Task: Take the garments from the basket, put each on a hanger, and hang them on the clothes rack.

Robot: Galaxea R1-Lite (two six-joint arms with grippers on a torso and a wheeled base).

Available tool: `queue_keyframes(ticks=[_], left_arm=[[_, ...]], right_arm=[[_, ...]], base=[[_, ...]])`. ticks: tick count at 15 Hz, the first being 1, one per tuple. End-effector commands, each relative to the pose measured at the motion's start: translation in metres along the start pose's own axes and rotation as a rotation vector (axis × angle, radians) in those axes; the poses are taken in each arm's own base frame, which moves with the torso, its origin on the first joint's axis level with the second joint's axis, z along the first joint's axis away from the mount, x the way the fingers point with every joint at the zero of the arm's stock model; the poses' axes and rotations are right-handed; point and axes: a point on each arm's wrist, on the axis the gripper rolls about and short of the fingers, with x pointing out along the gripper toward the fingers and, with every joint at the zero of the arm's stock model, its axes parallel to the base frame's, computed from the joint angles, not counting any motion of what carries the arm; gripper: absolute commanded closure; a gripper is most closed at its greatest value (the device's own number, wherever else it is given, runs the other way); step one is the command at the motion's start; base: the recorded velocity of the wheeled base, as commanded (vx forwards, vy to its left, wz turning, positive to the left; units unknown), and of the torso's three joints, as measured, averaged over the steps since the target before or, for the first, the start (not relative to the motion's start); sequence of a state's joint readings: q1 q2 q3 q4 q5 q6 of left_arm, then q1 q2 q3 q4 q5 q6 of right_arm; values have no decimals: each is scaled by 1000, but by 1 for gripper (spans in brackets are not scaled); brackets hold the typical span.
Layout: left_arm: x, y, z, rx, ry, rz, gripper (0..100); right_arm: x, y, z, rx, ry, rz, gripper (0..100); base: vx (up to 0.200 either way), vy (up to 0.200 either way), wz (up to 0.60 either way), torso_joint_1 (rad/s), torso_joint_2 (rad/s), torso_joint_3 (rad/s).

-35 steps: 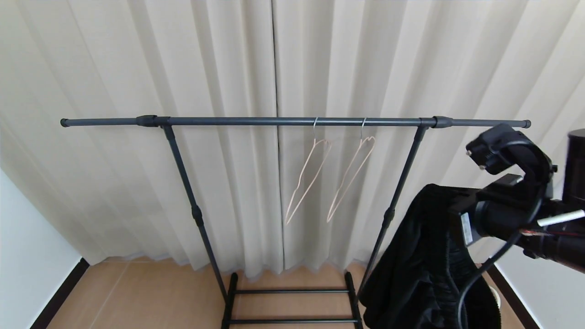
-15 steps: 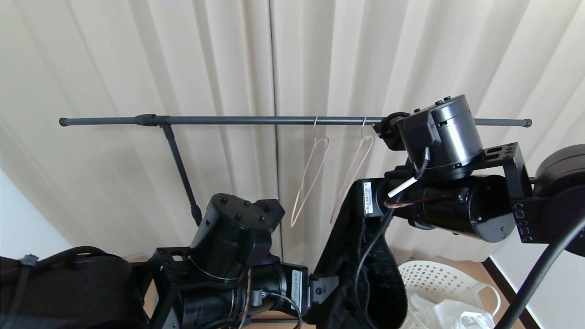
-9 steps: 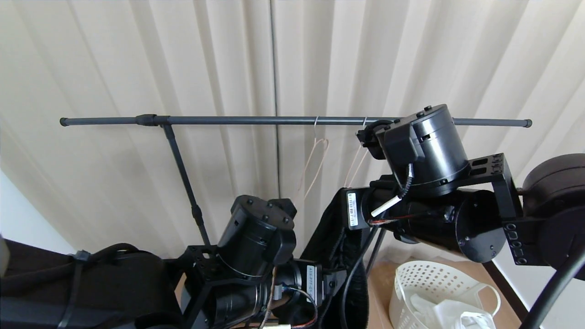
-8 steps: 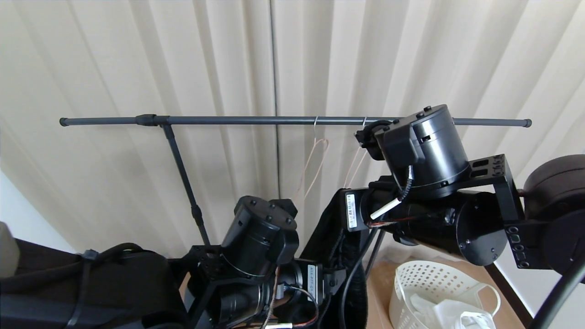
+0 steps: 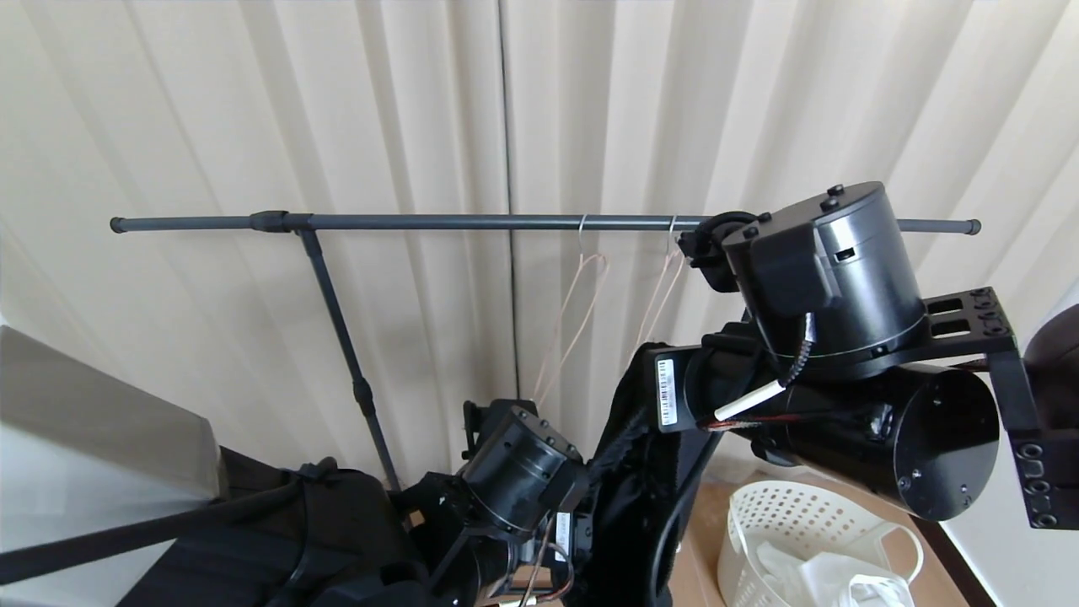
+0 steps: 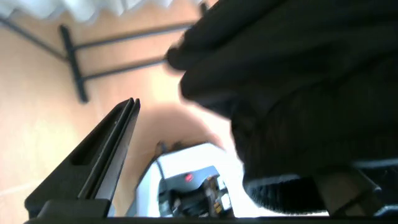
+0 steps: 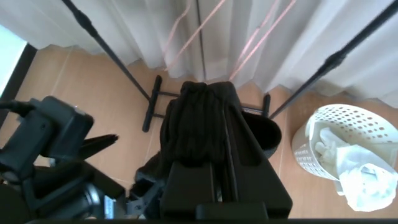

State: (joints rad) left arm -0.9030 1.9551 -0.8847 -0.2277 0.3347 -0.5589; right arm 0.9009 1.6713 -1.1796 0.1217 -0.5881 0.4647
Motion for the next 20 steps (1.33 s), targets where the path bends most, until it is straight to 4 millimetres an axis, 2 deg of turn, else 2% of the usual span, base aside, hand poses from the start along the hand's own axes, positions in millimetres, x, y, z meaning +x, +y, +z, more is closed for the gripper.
queue_keyframes(ticks=[1, 6, 10, 12, 13, 16, 19, 20], left_arm=[[2, 4, -8, 13, 20, 23, 0], [4, 11, -20, 33, 42, 77, 0], [10, 10, -25, 43, 61, 84, 0], [9, 8, -26, 46, 59, 83, 0], [6, 9, -24, 44, 52, 80, 100], [-18, 9, -3, 33, -35, 48, 100], [-47, 14, 29, 54, -117, 46, 100], [-59, 18, 46, 48, -129, 60, 100]], right_arm=[[-7, -7, 0, 7, -12, -10, 100], [-10, -28, 3, 36, -26, -66, 100], [-18, -43, 9, 63, -49, -86, 100], [-16, -49, 8, 69, -45, -111, 100], [-12, -57, 7, 74, -37, -142, 100], [-5, -73, 2, 44, -9, -201, 100], [-4, -77, -7, -142, 35, -210, 100], [-3, -76, -5, -203, 33, -201, 100]], base=[[0, 0, 0, 0, 0, 0], [0, 0, 0, 0, 0, 0], [0, 0, 0, 0, 0, 0], [0, 0, 0, 0, 0, 0], [0, 0, 0, 0, 0, 0], [0, 0, 0, 0, 0, 0], [0, 0, 0, 0, 0, 0], [0, 0, 0, 0, 0, 0]])
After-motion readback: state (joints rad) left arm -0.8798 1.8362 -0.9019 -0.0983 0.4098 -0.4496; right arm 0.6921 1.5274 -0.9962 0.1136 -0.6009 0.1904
